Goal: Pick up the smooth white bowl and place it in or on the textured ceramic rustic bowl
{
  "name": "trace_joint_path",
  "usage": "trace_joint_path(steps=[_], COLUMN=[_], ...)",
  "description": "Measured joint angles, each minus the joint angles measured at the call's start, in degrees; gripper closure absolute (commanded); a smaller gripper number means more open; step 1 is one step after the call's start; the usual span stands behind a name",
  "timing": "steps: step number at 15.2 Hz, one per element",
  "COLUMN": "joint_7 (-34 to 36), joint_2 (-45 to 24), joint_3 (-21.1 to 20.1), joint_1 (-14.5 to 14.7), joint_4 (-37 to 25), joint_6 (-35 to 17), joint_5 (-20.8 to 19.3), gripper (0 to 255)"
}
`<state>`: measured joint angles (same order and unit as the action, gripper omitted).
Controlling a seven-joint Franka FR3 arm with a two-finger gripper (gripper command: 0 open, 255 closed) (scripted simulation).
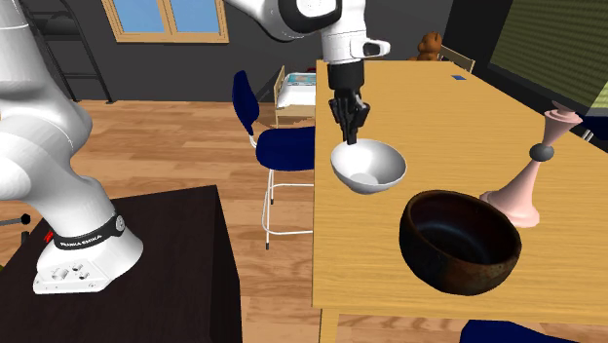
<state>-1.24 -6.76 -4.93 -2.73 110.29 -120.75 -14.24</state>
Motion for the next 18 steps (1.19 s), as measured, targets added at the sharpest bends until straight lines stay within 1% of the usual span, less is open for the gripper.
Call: trace_joint_path(steps=[12,18], joint_7=[-2.1,-3.0], joint_2=[2.0,2.2], joint_3=[-0.2,-0.3], joint_1=[0.0,0.2], joint_4=[-6.7,-11.0], joint_6=[8.5,13.0], joint_5=[1.2,1.6], gripper=[255,255])
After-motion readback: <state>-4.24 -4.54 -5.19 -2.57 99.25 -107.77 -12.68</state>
